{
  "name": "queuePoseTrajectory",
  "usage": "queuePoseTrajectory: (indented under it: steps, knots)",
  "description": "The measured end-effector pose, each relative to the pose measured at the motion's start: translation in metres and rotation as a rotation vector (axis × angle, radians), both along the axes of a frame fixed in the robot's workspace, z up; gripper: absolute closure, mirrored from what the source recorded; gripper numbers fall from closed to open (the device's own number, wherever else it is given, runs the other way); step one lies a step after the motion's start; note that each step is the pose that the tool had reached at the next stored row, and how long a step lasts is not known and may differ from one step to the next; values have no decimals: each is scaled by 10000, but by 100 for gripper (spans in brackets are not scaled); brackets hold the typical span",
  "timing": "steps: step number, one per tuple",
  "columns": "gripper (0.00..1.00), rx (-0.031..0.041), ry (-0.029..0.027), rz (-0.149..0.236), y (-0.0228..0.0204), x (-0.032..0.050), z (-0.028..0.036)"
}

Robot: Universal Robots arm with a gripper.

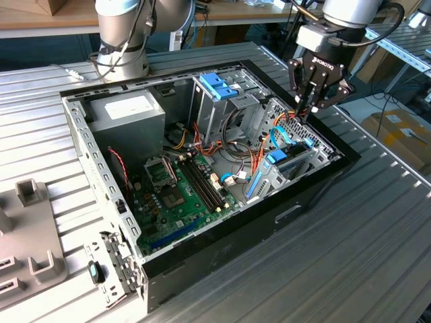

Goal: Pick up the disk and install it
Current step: 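Insert the second disk wire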

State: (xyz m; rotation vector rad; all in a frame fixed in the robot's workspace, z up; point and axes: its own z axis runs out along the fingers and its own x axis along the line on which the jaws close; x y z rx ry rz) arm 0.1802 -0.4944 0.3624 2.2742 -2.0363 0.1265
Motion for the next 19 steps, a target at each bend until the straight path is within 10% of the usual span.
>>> queuePoseTrajectory:
  steps: [13,19]
  knots:
    - [71,4,0,580,0,54,49]
    - [71,1,0,1961,0,54,51]
